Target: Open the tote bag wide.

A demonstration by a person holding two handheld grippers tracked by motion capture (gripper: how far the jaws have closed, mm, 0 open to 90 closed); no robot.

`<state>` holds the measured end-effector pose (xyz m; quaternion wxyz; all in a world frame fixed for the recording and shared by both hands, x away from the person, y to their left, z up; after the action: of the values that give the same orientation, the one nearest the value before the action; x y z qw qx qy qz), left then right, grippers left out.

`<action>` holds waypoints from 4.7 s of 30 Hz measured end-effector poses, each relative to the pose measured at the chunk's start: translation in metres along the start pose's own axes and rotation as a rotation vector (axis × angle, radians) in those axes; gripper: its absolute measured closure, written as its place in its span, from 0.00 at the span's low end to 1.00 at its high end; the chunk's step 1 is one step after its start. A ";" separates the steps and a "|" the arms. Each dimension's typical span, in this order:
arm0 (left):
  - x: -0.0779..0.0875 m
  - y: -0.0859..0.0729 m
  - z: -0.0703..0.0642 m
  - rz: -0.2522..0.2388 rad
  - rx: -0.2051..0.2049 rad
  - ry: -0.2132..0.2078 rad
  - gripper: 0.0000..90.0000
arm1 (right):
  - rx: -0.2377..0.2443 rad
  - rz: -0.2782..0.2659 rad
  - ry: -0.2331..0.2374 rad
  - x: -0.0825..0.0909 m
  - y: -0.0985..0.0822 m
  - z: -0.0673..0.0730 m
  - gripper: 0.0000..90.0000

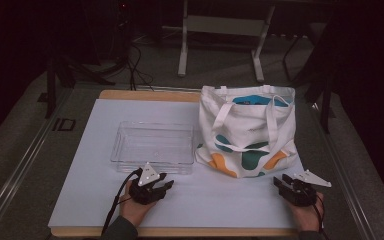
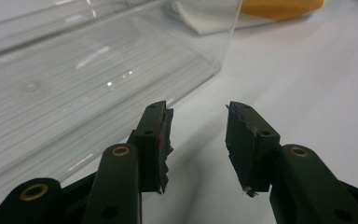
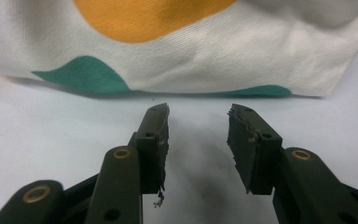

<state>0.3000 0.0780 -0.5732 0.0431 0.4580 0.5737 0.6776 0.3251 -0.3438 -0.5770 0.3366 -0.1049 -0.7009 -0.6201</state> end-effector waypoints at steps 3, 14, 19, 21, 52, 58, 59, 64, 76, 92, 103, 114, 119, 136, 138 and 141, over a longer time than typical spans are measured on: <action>-0.001 -0.001 -0.002 0.025 -0.044 0.024 0.65 | -0.003 -0.013 -0.003 0.001 0.001 0.000 0.64; -0.001 0.000 -0.003 0.041 -0.061 0.001 0.65 | -0.007 0.029 0.033 -0.003 -0.001 0.001 0.62; -0.001 0.001 -0.005 0.032 -0.049 -0.037 0.65 | -0.010 0.034 0.040 -0.003 -0.001 0.001 0.62; 0.000 0.002 -0.006 0.030 -0.057 -0.037 0.65 | 0.000 0.033 0.038 -0.003 -0.001 0.002 0.62; 0.017 0.025 -0.016 -0.023 -0.114 -0.054 0.68 | 0.077 -0.014 0.062 0.016 0.027 0.018 0.68; 0.019 0.034 -0.018 -0.014 -0.137 -0.084 0.66 | 0.074 -0.024 0.058 0.019 0.034 0.017 0.69; 0.020 0.036 -0.018 -0.017 -0.140 -0.085 0.66 | 0.071 -0.026 0.056 0.020 0.036 0.016 0.69; 0.022 0.045 -0.017 -0.029 -0.145 -0.096 0.66 | 0.053 -0.041 0.055 0.023 0.043 0.013 0.71; 0.022 0.067 -0.015 -0.048 -0.168 -0.115 0.65 | 0.066 -0.055 0.045 0.025 0.063 0.012 0.78; 0.018 0.090 -0.008 -0.066 -0.147 -0.127 0.65 | 0.066 -0.037 0.012 0.024 0.082 0.000 0.81; 0.008 0.109 -0.006 -0.073 -0.152 -0.130 0.65 | 0.062 -0.051 -0.005 0.025 0.094 -0.012 0.80; -0.003 0.125 0.004 -0.079 -0.149 -0.121 0.65 | 0.047 -0.067 -0.014 0.020 0.112 -0.022 0.77; -0.009 0.130 0.008 -0.081 -0.138 -0.114 0.65 | 0.039 -0.069 -0.018 0.018 0.118 -0.025 0.74; -0.017 0.138 0.022 -0.080 -0.097 -0.108 0.63 | 0.025 -0.068 -0.042 0.004 0.137 -0.043 0.68; -0.018 0.141 0.023 -0.083 -0.093 -0.111 0.63 | 0.027 -0.073 -0.043 0.002 0.139 -0.045 0.66; -0.017 0.144 0.023 -0.100 -0.082 -0.121 0.62 | 0.023 -0.078 -0.041 0.000 0.141 -0.047 0.65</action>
<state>0.3928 0.0361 -0.4673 0.1300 0.4668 0.5641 0.6686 0.4204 -0.3590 -0.4640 0.2991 -0.0861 -0.7182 -0.6223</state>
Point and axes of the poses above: each handheld gripper's, and its own axes: x roughly backward along the jaws, y roughly out of its top, z roughly to its left, the point moved 7 cm from there along -x, roughly forward along the jaws, and after that the axes turned 1 degree about x, right-handed, at the moved point
